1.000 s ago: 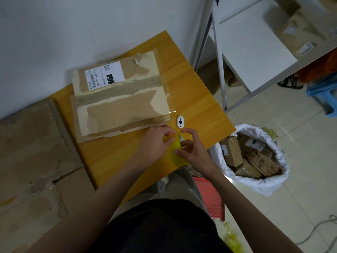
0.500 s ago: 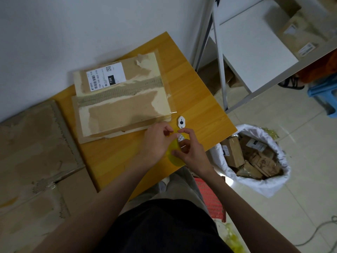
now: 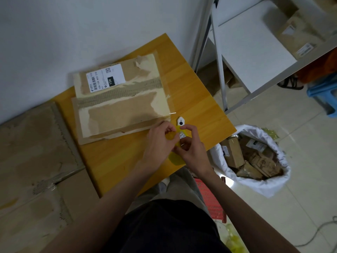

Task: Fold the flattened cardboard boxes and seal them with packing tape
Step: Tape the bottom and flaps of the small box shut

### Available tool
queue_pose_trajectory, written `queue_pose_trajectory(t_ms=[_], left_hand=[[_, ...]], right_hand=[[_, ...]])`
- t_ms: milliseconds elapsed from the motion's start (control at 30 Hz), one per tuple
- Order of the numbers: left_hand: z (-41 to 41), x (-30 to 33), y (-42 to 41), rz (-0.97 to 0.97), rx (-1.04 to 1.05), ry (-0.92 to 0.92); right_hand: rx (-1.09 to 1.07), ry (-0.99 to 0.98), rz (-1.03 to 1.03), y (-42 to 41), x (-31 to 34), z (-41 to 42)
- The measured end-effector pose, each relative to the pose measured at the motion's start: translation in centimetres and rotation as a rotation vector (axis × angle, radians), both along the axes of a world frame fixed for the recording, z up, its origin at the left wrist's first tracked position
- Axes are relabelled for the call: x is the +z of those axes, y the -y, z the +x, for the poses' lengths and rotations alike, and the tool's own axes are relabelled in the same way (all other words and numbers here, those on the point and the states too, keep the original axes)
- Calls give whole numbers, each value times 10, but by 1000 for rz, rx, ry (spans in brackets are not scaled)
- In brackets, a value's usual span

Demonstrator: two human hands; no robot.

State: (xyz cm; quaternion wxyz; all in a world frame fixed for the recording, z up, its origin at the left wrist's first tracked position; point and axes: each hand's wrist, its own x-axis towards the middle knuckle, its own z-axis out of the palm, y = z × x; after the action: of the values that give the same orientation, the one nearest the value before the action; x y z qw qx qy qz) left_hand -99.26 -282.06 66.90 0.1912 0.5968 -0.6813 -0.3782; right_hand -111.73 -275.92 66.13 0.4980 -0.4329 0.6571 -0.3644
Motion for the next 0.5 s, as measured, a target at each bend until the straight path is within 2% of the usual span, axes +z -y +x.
queue_pose_trajectory(t_ms=[400,500], left_hand=[[1,4,-10,-103,-38,-76],[0,6,-10,-54,30,-117]], right_hand=[[-51,48,-31,-8,10,4],[-71,59,-14,-9,11,2]])
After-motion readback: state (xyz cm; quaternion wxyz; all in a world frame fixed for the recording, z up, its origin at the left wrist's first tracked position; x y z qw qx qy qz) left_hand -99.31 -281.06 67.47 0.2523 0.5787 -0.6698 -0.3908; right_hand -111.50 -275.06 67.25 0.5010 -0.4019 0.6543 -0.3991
